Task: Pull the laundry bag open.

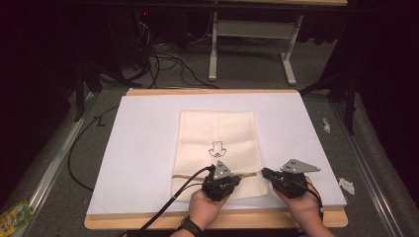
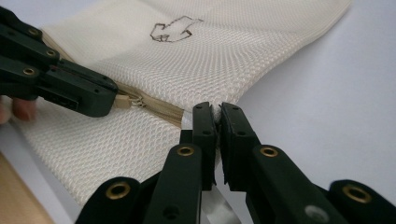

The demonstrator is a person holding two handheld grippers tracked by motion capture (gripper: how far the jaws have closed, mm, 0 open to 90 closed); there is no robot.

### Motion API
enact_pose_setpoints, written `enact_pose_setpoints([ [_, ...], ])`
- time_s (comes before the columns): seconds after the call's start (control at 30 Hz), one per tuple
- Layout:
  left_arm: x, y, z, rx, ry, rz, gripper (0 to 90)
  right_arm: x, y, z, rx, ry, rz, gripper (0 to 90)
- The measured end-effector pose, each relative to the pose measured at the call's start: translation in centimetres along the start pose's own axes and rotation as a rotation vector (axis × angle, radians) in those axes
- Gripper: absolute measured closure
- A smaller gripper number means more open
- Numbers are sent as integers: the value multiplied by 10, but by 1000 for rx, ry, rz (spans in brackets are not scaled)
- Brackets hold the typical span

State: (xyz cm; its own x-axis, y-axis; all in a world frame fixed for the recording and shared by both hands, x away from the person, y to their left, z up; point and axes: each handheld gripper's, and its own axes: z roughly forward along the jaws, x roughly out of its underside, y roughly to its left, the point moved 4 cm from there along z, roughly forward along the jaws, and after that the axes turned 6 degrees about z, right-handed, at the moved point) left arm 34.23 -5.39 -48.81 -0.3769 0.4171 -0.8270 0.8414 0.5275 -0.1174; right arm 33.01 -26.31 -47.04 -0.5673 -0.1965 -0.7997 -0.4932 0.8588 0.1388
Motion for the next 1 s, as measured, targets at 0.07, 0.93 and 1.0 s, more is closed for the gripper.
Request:
enact_pose_setpoints([
  [0.07, 1, 2, -4, -5, 5, 5, 876, 0, -5, -2, -1, -7, 20, 865],
  [0.93, 9, 23, -33, -56, -25, -56, 900, -3, -24, -22, 12, -74, 81, 867],
  [1.0, 4, 17, -26, -30, -24, -50, 900, -3, -20, -21, -1, -75, 69, 866],
])
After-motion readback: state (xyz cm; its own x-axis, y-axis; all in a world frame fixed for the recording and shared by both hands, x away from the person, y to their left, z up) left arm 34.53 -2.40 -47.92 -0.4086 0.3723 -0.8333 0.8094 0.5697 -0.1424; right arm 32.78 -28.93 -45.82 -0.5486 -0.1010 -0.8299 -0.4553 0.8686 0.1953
